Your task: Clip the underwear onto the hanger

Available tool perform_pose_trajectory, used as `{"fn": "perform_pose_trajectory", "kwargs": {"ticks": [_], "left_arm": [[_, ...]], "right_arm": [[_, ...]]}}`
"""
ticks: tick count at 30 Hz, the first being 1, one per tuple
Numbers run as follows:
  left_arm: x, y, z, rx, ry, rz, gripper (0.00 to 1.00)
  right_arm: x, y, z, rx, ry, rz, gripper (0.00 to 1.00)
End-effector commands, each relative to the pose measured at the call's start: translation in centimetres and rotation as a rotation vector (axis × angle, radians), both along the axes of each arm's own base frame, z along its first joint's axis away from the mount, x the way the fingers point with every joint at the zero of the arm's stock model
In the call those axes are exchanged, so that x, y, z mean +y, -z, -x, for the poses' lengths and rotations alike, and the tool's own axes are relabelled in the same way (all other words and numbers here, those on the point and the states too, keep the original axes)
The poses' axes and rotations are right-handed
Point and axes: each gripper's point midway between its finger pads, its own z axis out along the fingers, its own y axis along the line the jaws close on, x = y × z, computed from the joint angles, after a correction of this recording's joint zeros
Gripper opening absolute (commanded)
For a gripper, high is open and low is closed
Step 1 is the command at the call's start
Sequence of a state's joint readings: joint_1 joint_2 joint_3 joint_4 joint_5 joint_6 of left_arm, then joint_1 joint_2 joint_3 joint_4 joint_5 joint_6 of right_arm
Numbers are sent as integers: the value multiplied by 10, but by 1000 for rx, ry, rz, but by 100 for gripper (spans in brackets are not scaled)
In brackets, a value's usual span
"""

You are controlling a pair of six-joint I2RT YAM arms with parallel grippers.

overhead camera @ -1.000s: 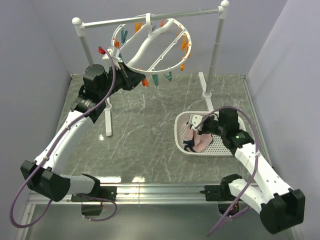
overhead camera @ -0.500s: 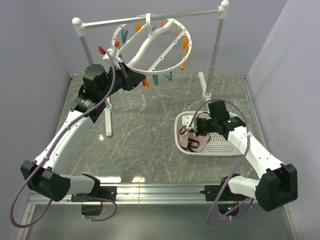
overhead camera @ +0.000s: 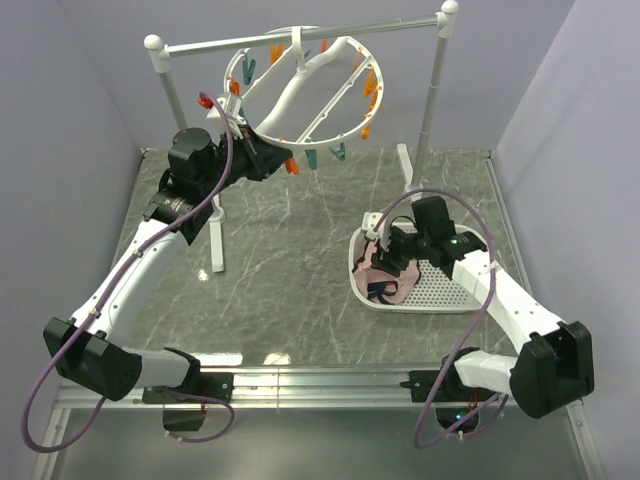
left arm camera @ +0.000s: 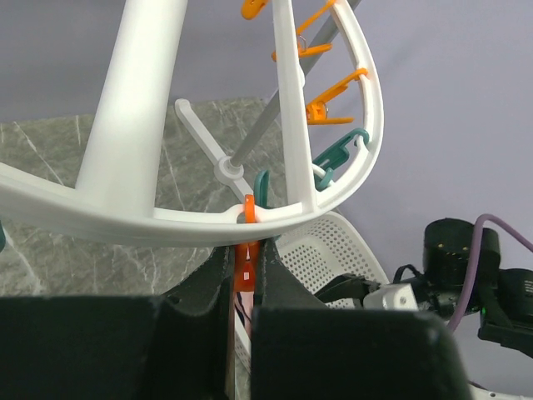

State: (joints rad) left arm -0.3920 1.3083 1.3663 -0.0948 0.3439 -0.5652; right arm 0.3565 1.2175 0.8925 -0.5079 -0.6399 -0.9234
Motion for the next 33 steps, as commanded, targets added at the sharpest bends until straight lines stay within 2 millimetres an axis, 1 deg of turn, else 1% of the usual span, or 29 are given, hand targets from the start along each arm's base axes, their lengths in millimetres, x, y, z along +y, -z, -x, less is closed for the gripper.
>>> {"fn": "perform_pose_trajectory", "kwargs": {"ticks": [1, 2, 3, 4, 6, 7, 9, 11, 12, 13, 14, 15, 16, 22, 24, 26, 27, 28, 29, 30, 31, 33], "left_arm": [[-3, -10, 2, -29, 23, 18, 0], [-3, -12, 3, -32, 22, 19, 0], [-2, -13, 3, -32, 22, 21, 0], [-3, -13, 3, -32, 22, 22, 0], [-2, -12, 4, -32, 22, 25, 0], [-2, -12, 4, -32, 23, 25, 0], [-2, -12, 4, -30, 20, 27, 0], [-2, -12, 4, -30, 22, 27, 0], [-3, -12, 4, -30, 22, 29, 0], [-2, -12, 3, -30, 22, 31, 0], [-3, -12, 3, -28, 23, 31, 0], [-3, -12, 3, -26, 23, 31, 0], [-3, -13, 3, -28, 23, 31, 0], [-3, -11, 3, -22, 22, 34, 0], [-3, -12, 3, -22, 25, 38, 0], [-2, -13, 3, -24, 20, 38, 0], [-3, -14, 2, -26, 22, 38, 0], [-3, -12, 3, -24, 25, 36, 0], [-4, -11, 3, -19, 25, 39, 0], [-4, -12, 3, -22, 26, 38, 0], [-4, -12, 3, -21, 26, 39, 0], [-3, -13, 3, -25, 23, 41, 0]], "right_arm": [[-4, -40, -3, 58, 175, -114, 60], [-3, -43, 2, 96, 195, -138, 58], [2, -48, 9, 188, 246, -189, 55], [5, -48, 18, 258, 261, -208, 55], [14, -51, 28, 380, 312, -250, 55], [17, -48, 33, 424, 323, -252, 55], [21, -40, 37, 497, 375, -252, 57], [25, -33, 35, 505, 408, -242, 59], [25, -25, 36, 527, 435, -242, 59], [27, -25, 27, 490, 460, -256, 59], [28, -25, 26, 483, 468, -269, 61], [29, -18, 27, 493, 484, -270, 61], [31, -21, 21, 462, 492, -290, 61], [39, -6, 12, 403, 534, -295, 62], [38, 4, 11, 404, 553, -280, 62], [38, 4, 7, 381, 557, -299, 63], [37, 8, 9, 379, 560, -299, 64], [39, 4, 6, 356, 549, -321, 64], [38, 6, 6, 352, 547, -324, 64], [38, 9, 8, 352, 542, -321, 64], [38, 9, 6, 345, 542, -328, 64], [40, 12, 9, 355, 526, -331, 64]]}}
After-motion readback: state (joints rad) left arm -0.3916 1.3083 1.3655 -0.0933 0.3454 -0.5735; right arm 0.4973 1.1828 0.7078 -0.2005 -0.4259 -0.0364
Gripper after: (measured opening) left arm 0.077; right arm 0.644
